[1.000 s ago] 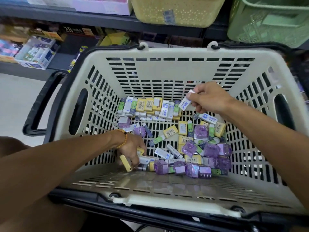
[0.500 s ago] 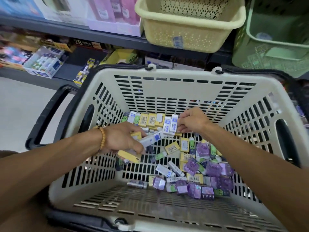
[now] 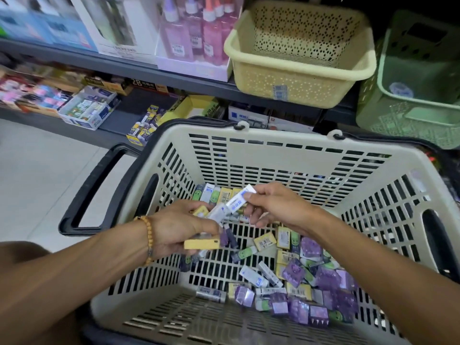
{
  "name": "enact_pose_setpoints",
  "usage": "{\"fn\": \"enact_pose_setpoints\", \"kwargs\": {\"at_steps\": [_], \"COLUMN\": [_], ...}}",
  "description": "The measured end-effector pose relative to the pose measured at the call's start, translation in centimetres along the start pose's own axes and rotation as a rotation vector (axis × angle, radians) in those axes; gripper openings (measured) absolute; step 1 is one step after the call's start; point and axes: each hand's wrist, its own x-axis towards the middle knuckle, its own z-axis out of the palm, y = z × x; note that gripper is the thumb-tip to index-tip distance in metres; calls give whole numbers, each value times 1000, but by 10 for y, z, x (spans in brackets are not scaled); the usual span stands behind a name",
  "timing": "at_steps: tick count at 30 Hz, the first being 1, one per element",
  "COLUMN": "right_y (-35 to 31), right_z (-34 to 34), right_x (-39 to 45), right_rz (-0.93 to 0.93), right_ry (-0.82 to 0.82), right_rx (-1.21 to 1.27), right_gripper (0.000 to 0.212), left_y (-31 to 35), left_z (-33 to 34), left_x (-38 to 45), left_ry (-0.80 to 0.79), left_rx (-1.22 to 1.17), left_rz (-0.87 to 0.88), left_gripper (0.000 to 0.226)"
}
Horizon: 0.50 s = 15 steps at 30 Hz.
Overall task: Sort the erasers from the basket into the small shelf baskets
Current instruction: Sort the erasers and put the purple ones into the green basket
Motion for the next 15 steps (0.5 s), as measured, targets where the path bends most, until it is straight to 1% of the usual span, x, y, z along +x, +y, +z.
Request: {"fn": "enact_pose_setpoints", "kwargs": {"at_steps": [2, 4, 6, 9, 11, 13, 15], "right_y": [-4, -9, -13, -18, -19, -21, -21], "right_z": [4, 16, 34, 57, 64, 61, 53], "right_x": [15, 34, 56, 80, 87, 82, 68], "right_rz": [14, 26, 53, 90, 95, 63, -9], "right_ry": [64, 93, 91, 74, 94, 129, 99], "right_rx": [-64, -81, -44, -14, -1, -32, -73], "right_gripper": [16, 18, 20, 16, 15, 16, 19], "left_y": [-7, -13, -15, -17, -16, -13, -10], "left_z": [-7, -11, -12, -10, -9, -8, -8], "left_x": [-4, -9, -12, -11, -10, -10, -9], "left_ry": [66, 108, 127, 162, 175, 180, 202], "left_rx": [-34, -61, -80, -111, -128, -143, -162], "left_rz": [-9, -5, 4, 7, 10, 24, 38], "left_gripper": [54, 54, 51, 45, 43, 42, 42]}}
